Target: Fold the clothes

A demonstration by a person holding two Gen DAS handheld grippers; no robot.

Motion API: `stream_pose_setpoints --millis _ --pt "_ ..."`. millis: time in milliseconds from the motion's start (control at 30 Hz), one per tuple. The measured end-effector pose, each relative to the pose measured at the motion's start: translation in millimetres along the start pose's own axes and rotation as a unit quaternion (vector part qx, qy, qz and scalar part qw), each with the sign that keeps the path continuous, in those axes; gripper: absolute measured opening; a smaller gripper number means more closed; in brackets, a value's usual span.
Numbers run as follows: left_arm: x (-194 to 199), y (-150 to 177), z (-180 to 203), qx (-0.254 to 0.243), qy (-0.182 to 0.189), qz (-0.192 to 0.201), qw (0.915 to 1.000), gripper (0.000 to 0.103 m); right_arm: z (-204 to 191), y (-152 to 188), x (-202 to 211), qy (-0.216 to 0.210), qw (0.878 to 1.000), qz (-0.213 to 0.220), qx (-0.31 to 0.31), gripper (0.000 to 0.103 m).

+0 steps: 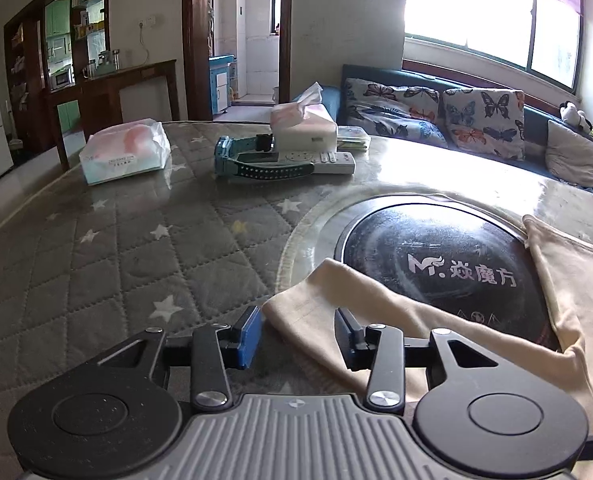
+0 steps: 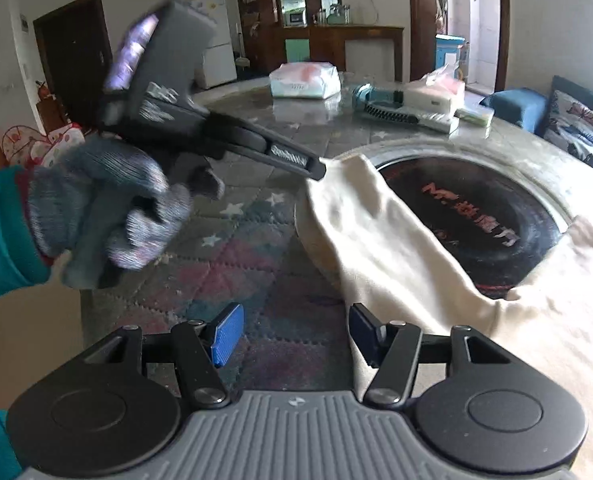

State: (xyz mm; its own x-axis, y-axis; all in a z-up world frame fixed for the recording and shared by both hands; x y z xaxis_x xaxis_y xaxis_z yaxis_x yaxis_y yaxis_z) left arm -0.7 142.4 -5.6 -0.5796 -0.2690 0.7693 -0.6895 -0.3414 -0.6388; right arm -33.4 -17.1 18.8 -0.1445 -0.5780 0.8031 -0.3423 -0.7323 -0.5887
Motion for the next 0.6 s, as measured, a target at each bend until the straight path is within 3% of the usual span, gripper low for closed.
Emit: stream_pose_setpoints --millis 67,133,233,433,600 --pt "-5 0 1 0.004 -0.003 -0.007 1.0 0.032 3 1 11 0.009 1.0 0.01 -0.007 0.058" --pt "-6 -1 1 0.008 -0.008 -0.004 0.9999 0.014 9 4 23 0.02 0.999 0.02 -0.022 0.057" --pt "-2 -3 2 0.014 -0.007 0.005 0.9999 0.005 24 12 42 0.041 0.997 0.037 -0.056 0.053" --pt "40 -17 32 -0.008 0.049 0.066 0.9966 0.004 52 29 79 0.082 0.986 0.07 -0.123 0.048" --pt "82 -20 79 -0.05 0.122 0.106 0.9857 0.004 79 48 108 0.11 0.972 0.098 -0.183 0.044"
Point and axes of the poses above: each gripper's, at about its wrist camera, not at the fingertips, and x roughly against the way its jaws point, z to its right, y to its underside, the point moved 5 cm from there along -x, roughly the way its jaws point, and after that the axes turned 11 degrees about -z, right-handed, at the moved point
